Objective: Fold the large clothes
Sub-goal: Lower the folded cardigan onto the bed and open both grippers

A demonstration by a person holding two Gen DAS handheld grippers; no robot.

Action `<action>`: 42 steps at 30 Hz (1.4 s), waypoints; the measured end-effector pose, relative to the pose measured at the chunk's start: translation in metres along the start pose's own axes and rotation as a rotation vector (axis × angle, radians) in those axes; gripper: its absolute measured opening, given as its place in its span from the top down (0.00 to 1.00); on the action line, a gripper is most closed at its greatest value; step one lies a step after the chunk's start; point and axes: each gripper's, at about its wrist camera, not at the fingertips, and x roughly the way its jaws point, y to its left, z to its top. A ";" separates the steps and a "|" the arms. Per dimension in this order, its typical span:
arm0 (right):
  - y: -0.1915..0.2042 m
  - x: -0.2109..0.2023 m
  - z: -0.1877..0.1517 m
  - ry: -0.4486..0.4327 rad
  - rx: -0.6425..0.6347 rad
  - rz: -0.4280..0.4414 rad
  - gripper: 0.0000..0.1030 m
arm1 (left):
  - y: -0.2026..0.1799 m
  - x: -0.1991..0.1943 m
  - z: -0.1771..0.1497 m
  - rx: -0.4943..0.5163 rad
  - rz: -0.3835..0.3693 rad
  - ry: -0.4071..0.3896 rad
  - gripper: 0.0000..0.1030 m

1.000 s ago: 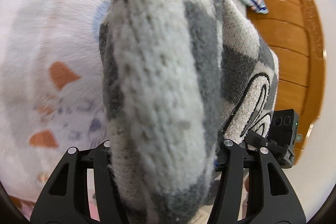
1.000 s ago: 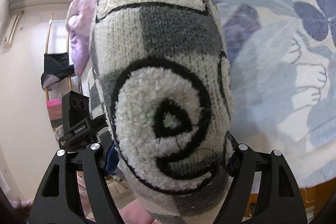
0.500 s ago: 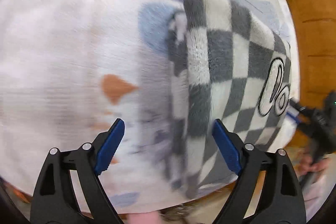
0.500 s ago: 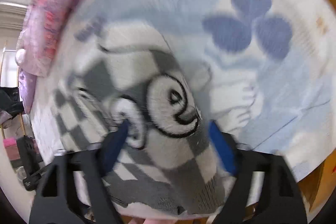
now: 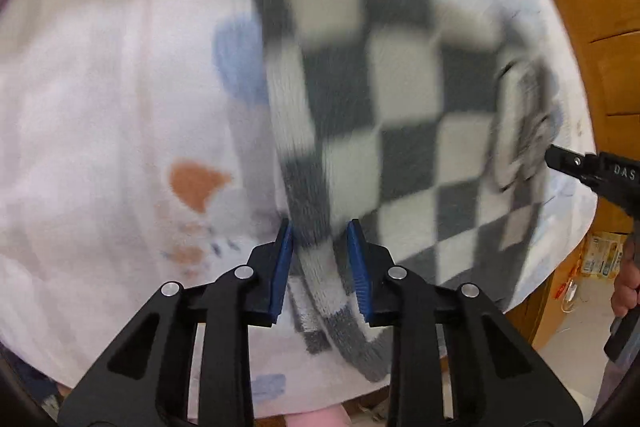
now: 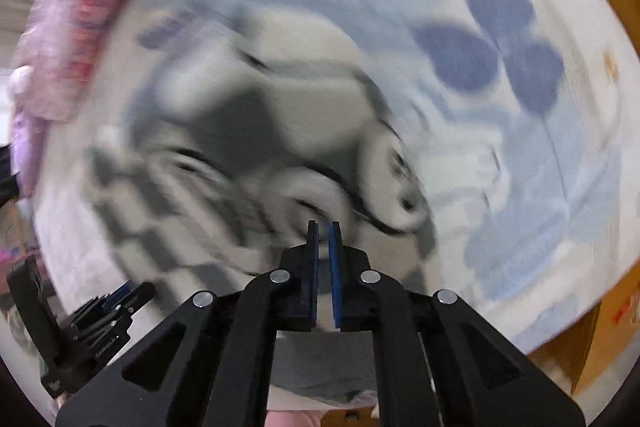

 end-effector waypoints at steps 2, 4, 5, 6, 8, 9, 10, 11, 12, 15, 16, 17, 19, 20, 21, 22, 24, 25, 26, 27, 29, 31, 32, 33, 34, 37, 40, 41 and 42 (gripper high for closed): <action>0.017 -0.009 0.015 -0.023 -0.030 0.006 0.95 | -0.004 -0.019 0.025 0.007 -0.001 -0.060 0.72; 0.019 -0.005 0.040 -0.048 -0.039 0.001 0.95 | 0.002 -0.021 0.054 0.002 0.024 -0.099 0.72; 0.021 0.005 0.055 -0.049 -0.037 -0.027 0.95 | 0.001 -0.020 0.066 0.002 0.054 -0.110 0.72; 0.023 0.016 0.063 -0.031 -0.026 -0.031 0.95 | -0.013 0.002 0.094 -0.003 0.075 -0.103 0.72; 0.021 0.034 0.082 -0.023 0.023 -0.017 0.98 | -0.019 0.044 0.117 -0.024 0.096 -0.064 0.73; 0.021 0.038 0.088 -0.025 0.041 -0.004 0.98 | -0.022 0.055 0.120 -0.037 0.098 -0.068 0.71; 0.024 0.036 0.089 -0.024 0.053 -0.004 0.98 | -0.031 0.061 0.124 -0.049 0.090 -0.067 0.71; 0.026 0.035 0.088 -0.022 0.059 -0.015 0.98 | -0.036 0.056 0.120 -0.061 0.078 -0.060 0.71; 0.032 0.029 0.093 -0.022 0.059 -0.025 0.98 | -0.035 0.049 0.117 -0.078 0.058 -0.058 0.70; 0.035 0.017 0.081 -0.023 0.037 -0.058 0.98 | -0.040 0.032 0.095 -0.101 0.059 -0.048 0.69; 0.039 0.019 0.082 -0.011 0.040 -0.063 0.98 | -0.046 0.028 0.085 -0.101 0.061 -0.036 0.69; 0.039 0.014 0.073 0.005 0.052 -0.065 0.97 | -0.051 0.023 0.074 -0.102 0.041 -0.024 0.69; 0.038 0.012 0.055 0.018 0.074 -0.095 0.97 | -0.059 0.018 0.054 -0.099 0.023 -0.024 0.69; 0.032 0.015 0.040 0.039 0.088 -0.149 0.97 | -0.064 0.020 0.040 -0.090 0.020 -0.023 0.69; 0.027 0.025 0.032 0.058 0.100 -0.167 0.97 | -0.069 0.028 0.026 -0.083 0.011 -0.008 0.69; 0.019 0.036 0.023 0.081 0.116 -0.173 0.97 | -0.069 0.038 0.013 -0.084 0.007 0.021 0.69; 0.002 0.053 0.005 0.087 0.160 -0.141 0.97 | -0.072 0.061 -0.004 -0.072 0.037 0.074 0.69; -0.001 0.051 -0.001 0.100 0.194 -0.141 0.97 | -0.074 0.059 -0.015 -0.040 0.042 0.083 0.69; 0.000 0.043 -0.007 0.112 0.228 -0.133 0.95 | -0.075 0.049 -0.022 -0.025 0.043 0.070 0.69; 0.004 0.031 -0.013 0.090 0.234 -0.106 0.94 | -0.074 0.036 -0.027 -0.030 0.042 0.047 0.66; 0.021 -0.001 -0.028 0.015 0.193 -0.085 0.94 | -0.070 0.002 -0.034 -0.046 0.024 -0.014 0.48; 0.038 -0.031 -0.045 -0.039 0.156 -0.093 0.94 | -0.072 -0.041 -0.042 -0.012 0.030 -0.101 0.39; 0.044 -0.042 -0.052 -0.060 0.147 -0.089 0.92 | -0.072 -0.055 -0.045 0.010 0.051 -0.129 0.34; 0.053 -0.059 -0.063 -0.092 0.142 -0.087 0.89 | -0.074 -0.075 -0.049 0.040 0.082 -0.168 0.31; 0.059 -0.071 -0.071 -0.115 0.146 -0.091 0.80 | -0.076 -0.094 -0.053 0.063 0.096 -0.200 0.30; 0.082 -0.111 -0.103 -0.210 0.157 -0.092 0.36 | -0.073 -0.138 -0.063 0.088 0.076 -0.256 0.25; 0.106 -0.143 -0.130 -0.291 0.143 -0.121 0.27 | -0.069 -0.177 -0.071 0.108 0.064 -0.322 0.21; 0.115 -0.154 -0.143 -0.315 0.144 -0.139 0.22 | -0.066 -0.186 -0.074 0.112 0.058 -0.338 0.18; 0.121 -0.159 -0.150 -0.336 0.150 -0.151 0.21 | -0.063 -0.198 -0.078 0.120 0.048 -0.357 0.17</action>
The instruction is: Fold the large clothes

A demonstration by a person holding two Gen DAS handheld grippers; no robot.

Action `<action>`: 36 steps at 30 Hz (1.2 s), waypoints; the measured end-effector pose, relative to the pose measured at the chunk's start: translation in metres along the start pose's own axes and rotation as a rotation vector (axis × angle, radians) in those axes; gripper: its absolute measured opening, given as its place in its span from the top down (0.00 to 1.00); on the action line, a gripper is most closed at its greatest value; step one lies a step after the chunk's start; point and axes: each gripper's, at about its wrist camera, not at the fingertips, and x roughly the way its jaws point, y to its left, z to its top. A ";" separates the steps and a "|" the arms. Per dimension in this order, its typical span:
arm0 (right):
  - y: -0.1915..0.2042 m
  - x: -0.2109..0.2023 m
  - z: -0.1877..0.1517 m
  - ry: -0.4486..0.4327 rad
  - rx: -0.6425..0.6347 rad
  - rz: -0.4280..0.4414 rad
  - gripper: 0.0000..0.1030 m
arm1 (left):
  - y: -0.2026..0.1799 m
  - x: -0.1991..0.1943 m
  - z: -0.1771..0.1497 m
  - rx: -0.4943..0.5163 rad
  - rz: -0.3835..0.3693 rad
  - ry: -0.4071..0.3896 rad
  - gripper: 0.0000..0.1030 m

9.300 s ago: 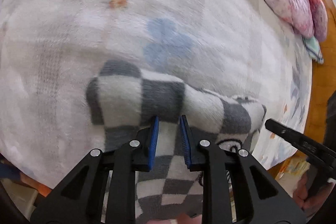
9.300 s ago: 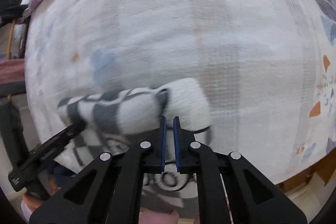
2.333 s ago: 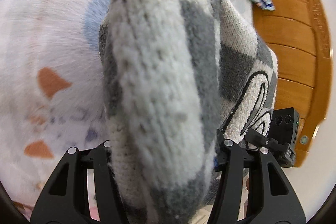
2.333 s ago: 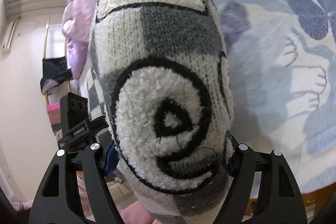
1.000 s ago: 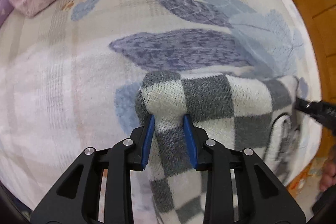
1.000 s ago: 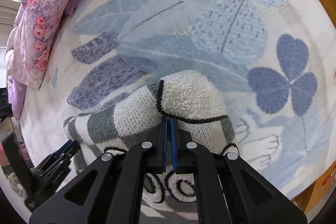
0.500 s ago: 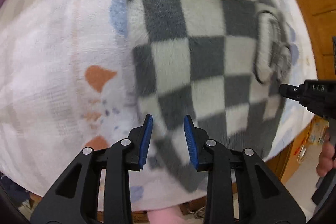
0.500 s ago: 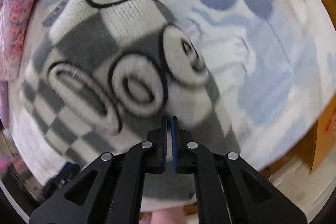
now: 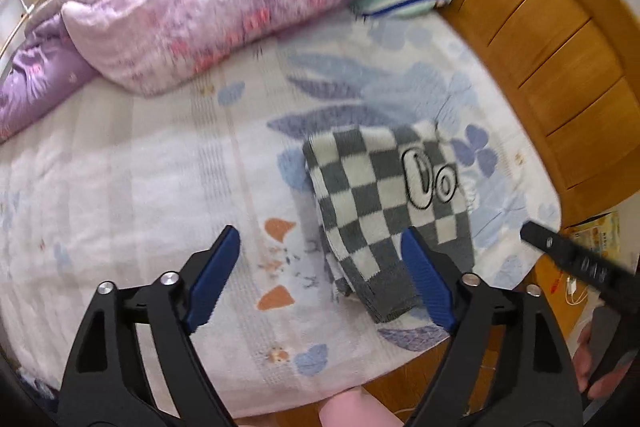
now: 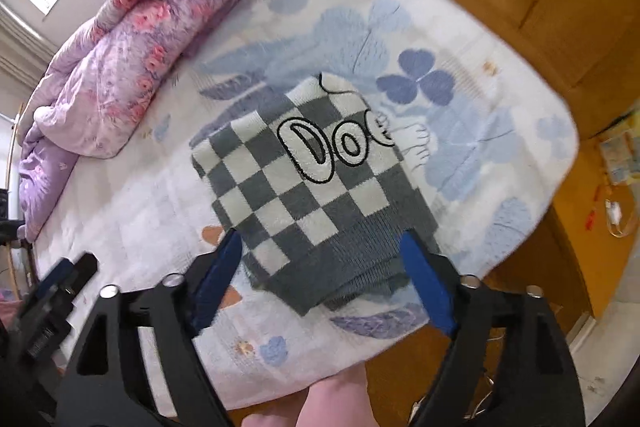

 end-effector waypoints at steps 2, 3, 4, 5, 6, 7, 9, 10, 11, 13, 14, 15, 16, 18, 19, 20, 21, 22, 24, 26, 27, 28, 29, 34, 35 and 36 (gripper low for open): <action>0.009 -0.018 -0.012 -0.045 0.017 -0.014 0.20 | 0.007 -0.021 -0.003 0.012 -0.017 -0.027 0.17; 0.015 -0.033 -0.023 -0.070 0.026 -0.018 0.19 | 0.011 -0.031 -0.004 0.022 -0.024 -0.039 0.17; 0.019 -0.040 -0.029 -0.083 0.028 -0.025 0.19 | 0.014 -0.040 -0.007 0.038 -0.034 -0.047 0.16; 0.026 -0.052 -0.041 -0.108 0.033 -0.051 0.17 | 0.017 -0.048 -0.009 0.054 -0.040 -0.053 0.15; 0.030 -0.057 -0.049 -0.124 0.034 -0.067 0.16 | 0.019 -0.058 -0.013 0.077 -0.051 -0.067 0.15; 0.036 -0.065 -0.060 -0.145 0.038 -0.088 0.14 | 0.023 -0.068 -0.017 0.100 -0.066 -0.081 0.15; 0.046 -0.079 -0.080 -0.187 0.055 -0.117 0.12 | 0.028 -0.080 -0.025 0.136 -0.073 -0.088 0.13; 0.050 -0.085 -0.088 -0.206 0.065 -0.126 0.12 | 0.031 -0.087 -0.031 0.157 -0.080 -0.092 0.13; 0.055 -0.091 -0.098 -0.223 0.077 -0.137 0.11 | 0.034 -0.092 -0.036 0.175 -0.091 -0.096 0.13; 0.065 -0.101 -0.121 -0.244 0.112 -0.145 0.11 | 0.041 -0.103 -0.048 0.201 -0.097 -0.095 0.13; 0.069 -0.104 -0.130 -0.248 0.124 -0.143 0.11 | 0.044 -0.107 -0.052 0.207 -0.098 -0.096 0.13; 0.076 -0.108 -0.143 -0.256 0.133 -0.145 0.11 | 0.048 -0.112 -0.057 0.215 -0.108 -0.097 0.13; 0.081 -0.110 -0.150 -0.261 0.132 -0.151 0.11 | 0.052 -0.116 -0.062 0.221 -0.122 -0.098 0.13; 0.094 -0.115 -0.166 -0.275 0.123 -0.171 0.11 | 0.063 -0.127 -0.073 0.235 -0.148 -0.105 0.13; 0.099 -0.116 -0.172 -0.280 0.121 -0.176 0.11 | 0.068 -0.131 -0.078 0.246 -0.151 -0.112 0.13; 0.103 -0.117 -0.176 -0.284 0.120 -0.177 0.11 | 0.071 -0.135 -0.081 0.254 -0.148 -0.119 0.13; 0.108 -0.119 -0.183 -0.290 0.119 -0.179 0.11 | 0.074 -0.138 -0.084 0.262 -0.143 -0.126 0.13; 0.113 -0.120 -0.187 -0.297 0.115 -0.181 0.11 | 0.079 -0.142 -0.088 0.271 -0.137 -0.136 0.13; 0.122 -0.123 -0.196 -0.320 0.102 -0.204 0.11 | 0.086 -0.148 -0.092 0.273 -0.132 -0.149 0.13; 0.132 -0.126 -0.202 -0.337 0.086 -0.217 0.11 | 0.093 -0.156 -0.095 0.274 -0.147 -0.166 0.13; 0.134 -0.127 -0.204 -0.344 0.083 -0.216 0.11 | 0.096 -0.160 -0.096 0.274 -0.143 -0.175 0.13; 0.137 -0.128 -0.205 -0.352 0.081 -0.221 0.11 | 0.097 -0.161 -0.097 0.276 -0.125 -0.179 0.13; 0.139 -0.129 -0.206 -0.358 0.077 -0.227 0.11 | 0.098 -0.163 -0.097 0.283 -0.085 -0.190 0.13; 0.144 -0.133 -0.209 -0.375 0.070 -0.223 0.11 | 0.105 -0.170 -0.101 0.281 -0.104 -0.224 0.13; 0.145 -0.134 -0.209 -0.376 0.071 -0.221 0.11 | 0.105 -0.171 -0.102 0.286 -0.094 -0.235 0.12; 0.144 -0.134 -0.209 -0.376 0.075 -0.218 0.11 | 0.105 -0.171 -0.102 0.294 -0.083 -0.244 0.11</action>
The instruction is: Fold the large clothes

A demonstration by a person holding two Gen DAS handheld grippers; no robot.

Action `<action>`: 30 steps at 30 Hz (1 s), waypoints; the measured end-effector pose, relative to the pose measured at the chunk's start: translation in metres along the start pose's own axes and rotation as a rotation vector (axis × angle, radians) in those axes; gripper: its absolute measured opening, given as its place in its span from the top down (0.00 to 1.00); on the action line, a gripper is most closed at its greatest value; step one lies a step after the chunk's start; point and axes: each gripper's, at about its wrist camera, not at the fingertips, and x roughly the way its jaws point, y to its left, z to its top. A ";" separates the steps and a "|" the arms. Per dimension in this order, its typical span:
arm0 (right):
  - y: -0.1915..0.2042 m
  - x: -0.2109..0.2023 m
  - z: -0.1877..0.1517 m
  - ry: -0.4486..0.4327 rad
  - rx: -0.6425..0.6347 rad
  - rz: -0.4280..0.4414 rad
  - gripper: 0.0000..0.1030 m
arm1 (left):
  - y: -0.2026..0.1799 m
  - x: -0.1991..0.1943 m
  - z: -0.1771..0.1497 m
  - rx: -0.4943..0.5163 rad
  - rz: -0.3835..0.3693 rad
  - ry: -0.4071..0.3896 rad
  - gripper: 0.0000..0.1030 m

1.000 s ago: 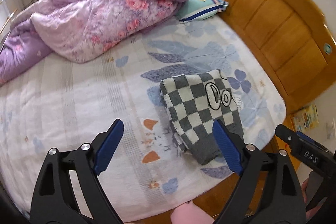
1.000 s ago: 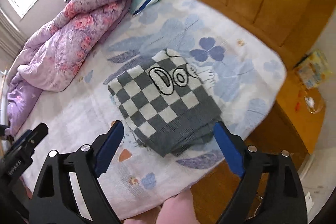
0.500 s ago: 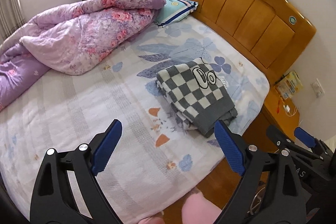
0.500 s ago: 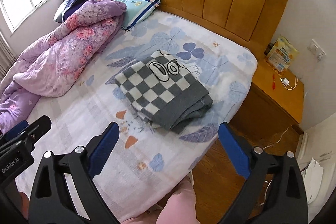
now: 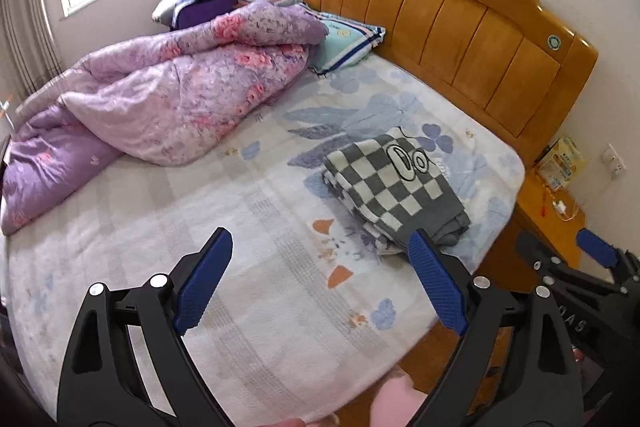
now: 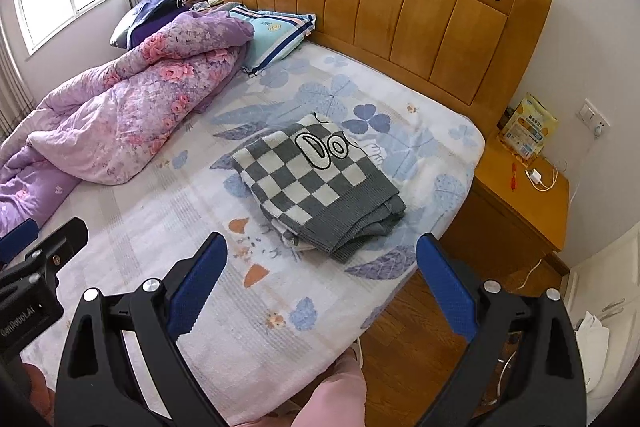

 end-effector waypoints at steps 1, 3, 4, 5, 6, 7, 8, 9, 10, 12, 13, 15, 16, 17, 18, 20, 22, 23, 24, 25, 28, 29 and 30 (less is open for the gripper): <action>0.000 0.000 0.001 0.001 0.002 0.001 0.11 | -0.001 -0.001 0.000 0.009 0.009 -0.008 0.10; 0.000 0.000 0.002 0.002 0.002 0.003 0.11 | -0.003 -0.003 -0.001 0.016 0.012 -0.023 0.08; 0.000 0.000 0.002 0.002 -0.001 0.002 0.11 | -0.003 -0.003 -0.001 0.015 0.004 -0.022 0.08; 0.000 0.000 0.002 0.000 -0.003 0.001 0.11 | -0.004 -0.002 -0.001 0.013 -0.004 -0.018 0.08; 0.000 0.000 0.001 0.000 -0.002 0.000 0.11 | -0.004 -0.002 -0.001 0.012 -0.010 -0.016 0.08; 0.001 0.000 0.002 0.001 -0.005 0.003 0.11 | -0.005 -0.001 -0.001 0.013 -0.010 -0.016 0.08; 0.001 0.000 0.003 0.000 -0.008 0.006 0.11 | -0.006 -0.001 -0.001 0.018 -0.002 -0.020 0.08; 0.003 0.000 0.004 -0.001 -0.011 0.005 0.11 | -0.006 -0.001 -0.001 0.020 0.010 -0.020 0.08; 0.003 0.000 0.004 -0.002 -0.011 0.004 0.11 | -0.006 0.000 -0.001 0.022 0.022 -0.018 0.08; 0.002 0.000 0.004 0.003 -0.008 0.009 0.11 | -0.008 0.002 -0.001 0.020 0.021 -0.016 0.08; 0.002 -0.001 0.004 0.004 -0.005 0.009 0.11 | -0.008 0.002 -0.001 0.019 0.022 -0.018 0.08; 0.003 0.001 0.006 0.005 -0.010 0.014 0.10 | -0.009 0.002 -0.001 0.033 0.019 -0.026 0.08; 0.004 0.001 0.007 0.006 -0.009 0.017 0.10 | -0.011 0.002 0.000 0.041 0.023 -0.030 0.08; 0.004 0.000 0.007 0.005 -0.007 0.017 0.10 | -0.012 0.002 0.000 0.045 0.025 -0.031 0.08; 0.005 0.000 0.006 0.004 -0.007 0.018 0.10 | -0.014 0.003 0.000 0.046 0.022 -0.031 0.08; 0.005 -0.001 0.006 0.006 -0.010 0.014 0.10 | -0.016 0.005 -0.001 0.044 0.017 -0.030 0.08; 0.004 -0.002 0.004 0.005 -0.007 0.015 0.10 | -0.019 0.006 -0.001 0.054 0.014 -0.032 0.08; 0.004 -0.003 0.004 0.006 -0.007 0.014 0.10 | -0.020 0.006 -0.001 0.057 0.014 -0.032 0.08; 0.004 -0.002 0.004 0.006 -0.007 0.014 0.10 | -0.021 0.006 -0.001 0.059 0.011 -0.033 0.08; 0.004 -0.003 0.003 0.006 -0.006 0.012 0.10 | -0.022 0.006 -0.002 0.058 0.009 -0.034 0.08; 0.003 -0.004 0.002 0.006 -0.004 0.011 0.10 | -0.023 0.006 -0.002 0.053 0.000 -0.033 0.08; 0.003 -0.003 0.003 0.005 -0.005 0.010 0.10 | -0.023 0.006 -0.002 0.053 0.001 -0.034 0.08; 0.003 -0.004 0.003 0.004 -0.006 0.008 0.10 | -0.022 0.006 -0.002 0.054 -0.001 -0.034 0.08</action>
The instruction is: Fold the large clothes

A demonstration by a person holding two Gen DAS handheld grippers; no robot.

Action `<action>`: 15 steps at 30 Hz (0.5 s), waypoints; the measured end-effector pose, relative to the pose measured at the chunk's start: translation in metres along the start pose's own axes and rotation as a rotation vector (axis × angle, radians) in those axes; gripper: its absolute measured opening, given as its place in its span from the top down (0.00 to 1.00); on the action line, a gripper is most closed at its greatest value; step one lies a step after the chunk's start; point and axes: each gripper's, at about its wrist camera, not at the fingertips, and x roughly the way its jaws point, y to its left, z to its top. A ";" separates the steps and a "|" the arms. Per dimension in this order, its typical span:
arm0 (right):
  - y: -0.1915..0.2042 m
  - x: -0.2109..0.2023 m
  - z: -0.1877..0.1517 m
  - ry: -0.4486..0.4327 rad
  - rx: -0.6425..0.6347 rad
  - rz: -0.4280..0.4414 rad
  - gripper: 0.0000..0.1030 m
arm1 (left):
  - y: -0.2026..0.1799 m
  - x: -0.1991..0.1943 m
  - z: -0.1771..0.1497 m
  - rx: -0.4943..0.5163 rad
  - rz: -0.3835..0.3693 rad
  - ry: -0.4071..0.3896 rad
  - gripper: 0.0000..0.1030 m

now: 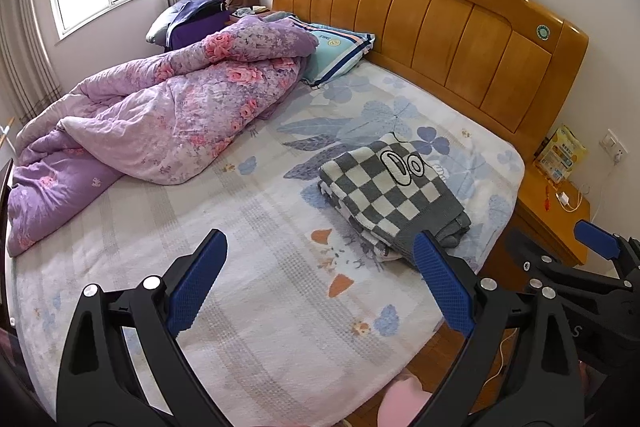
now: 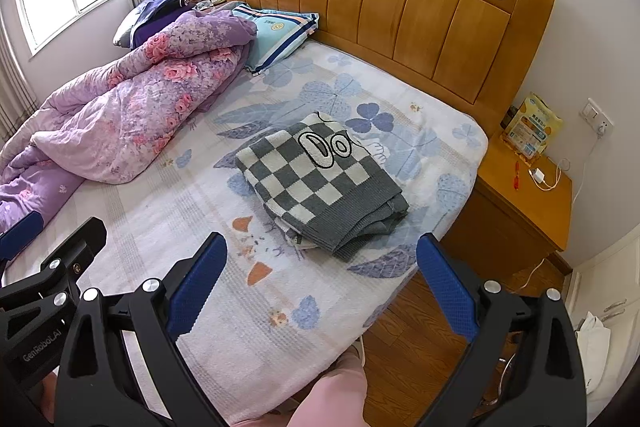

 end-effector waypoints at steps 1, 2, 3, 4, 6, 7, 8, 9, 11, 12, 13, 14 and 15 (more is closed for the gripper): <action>0.000 0.000 0.000 -0.001 0.000 0.000 0.10 | 0.000 0.000 0.000 0.000 0.001 0.000 0.08; 0.000 -0.001 0.000 -0.002 -0.001 -0.001 0.10 | 0.000 0.000 0.000 -0.001 0.001 0.000 0.08; 0.000 -0.001 -0.001 0.001 -0.001 0.000 0.10 | 0.000 0.000 0.000 0.000 0.001 0.001 0.08; -0.001 -0.001 -0.001 0.001 -0.002 0.000 0.10 | 0.000 0.001 0.000 -0.001 0.000 0.002 0.08; 0.000 -0.002 -0.001 -0.001 -0.003 0.000 0.10 | 0.000 0.000 0.000 0.001 0.001 -0.001 0.08; 0.000 -0.002 -0.001 0.000 -0.004 0.001 0.10 | 0.000 0.000 0.000 -0.001 0.001 0.000 0.08; -0.001 -0.002 -0.001 0.001 -0.002 0.001 0.10 | 0.001 0.000 0.000 0.000 -0.003 0.002 0.08; -0.001 -0.002 -0.002 0.001 0.000 0.000 0.10 | 0.000 0.000 0.000 0.000 -0.004 0.002 0.08; -0.001 -0.002 -0.002 0.002 -0.001 -0.002 0.10 | 0.001 0.000 0.000 0.004 0.000 0.002 0.08; -0.001 -0.002 -0.002 0.003 -0.002 -0.002 0.10 | 0.001 0.000 0.000 0.002 -0.001 0.002 0.08; -0.001 -0.003 -0.002 0.003 -0.002 -0.003 0.10 | 0.001 0.001 0.000 -0.001 -0.003 0.003 0.08; -0.001 -0.002 -0.001 0.002 -0.002 -0.002 0.10 | 0.001 0.000 0.000 -0.001 -0.004 0.003 0.08; -0.001 -0.002 -0.002 0.003 -0.003 -0.002 0.10 | 0.000 0.001 0.000 -0.002 -0.004 0.003 0.08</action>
